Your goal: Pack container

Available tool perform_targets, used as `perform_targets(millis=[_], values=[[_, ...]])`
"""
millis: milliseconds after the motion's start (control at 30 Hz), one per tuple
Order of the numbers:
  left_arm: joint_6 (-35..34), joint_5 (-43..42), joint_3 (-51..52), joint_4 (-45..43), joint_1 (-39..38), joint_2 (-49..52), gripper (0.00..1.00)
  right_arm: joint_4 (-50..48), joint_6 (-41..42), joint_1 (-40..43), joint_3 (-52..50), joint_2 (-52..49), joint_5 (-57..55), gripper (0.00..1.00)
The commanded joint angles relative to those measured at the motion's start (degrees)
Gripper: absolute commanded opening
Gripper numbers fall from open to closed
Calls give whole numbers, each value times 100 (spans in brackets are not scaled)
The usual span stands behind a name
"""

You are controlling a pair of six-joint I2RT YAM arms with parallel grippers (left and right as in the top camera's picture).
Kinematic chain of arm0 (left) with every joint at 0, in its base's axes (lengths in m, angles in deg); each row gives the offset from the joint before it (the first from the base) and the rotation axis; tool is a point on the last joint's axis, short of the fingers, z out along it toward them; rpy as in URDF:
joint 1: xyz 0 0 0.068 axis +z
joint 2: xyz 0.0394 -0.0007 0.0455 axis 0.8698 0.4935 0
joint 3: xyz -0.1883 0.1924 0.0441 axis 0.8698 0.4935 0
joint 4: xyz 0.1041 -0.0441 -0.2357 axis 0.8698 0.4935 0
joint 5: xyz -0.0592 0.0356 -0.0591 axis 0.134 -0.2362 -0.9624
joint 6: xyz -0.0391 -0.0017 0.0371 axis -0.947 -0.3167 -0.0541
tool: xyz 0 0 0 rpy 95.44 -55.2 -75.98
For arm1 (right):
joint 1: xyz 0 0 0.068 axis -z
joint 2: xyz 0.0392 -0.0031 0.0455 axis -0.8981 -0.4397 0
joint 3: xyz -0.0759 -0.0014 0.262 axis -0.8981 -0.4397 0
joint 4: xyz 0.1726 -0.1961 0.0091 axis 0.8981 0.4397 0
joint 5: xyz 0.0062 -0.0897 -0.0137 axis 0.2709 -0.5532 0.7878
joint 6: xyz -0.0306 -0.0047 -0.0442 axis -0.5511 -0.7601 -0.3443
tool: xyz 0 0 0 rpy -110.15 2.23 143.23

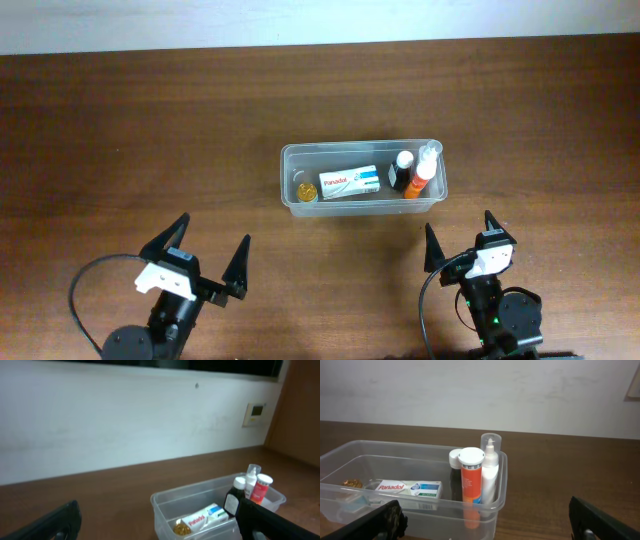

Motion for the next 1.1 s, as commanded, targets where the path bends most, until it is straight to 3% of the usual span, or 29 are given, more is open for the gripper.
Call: perform_targets(millis=[0, 133, 400, 667, 800, 1067], values=[[103, -85, 168, -42, 2, -310, 99, 28, 4, -33, -28, 59, 48, 98], [105, -83, 363, -337, 2, -575, 99, 28, 4, -33, -28, 59, 48, 98], [105, -7, 957, -1827, 7, -568, 99, 28, 4, -33, -28, 59, 50, 99], [105, 1008, 1659, -2732, 7, -568, 99, 28, 4, -33, -28, 59, 48, 98], [105, 1447, 1867, -2868, 7, -568, 99, 28, 4, -33, -28, 59, 48, 98], [107, 2017, 1869, -2297, 11, -568, 99, 28, 4, -33, -28, 59, 48, 98]])
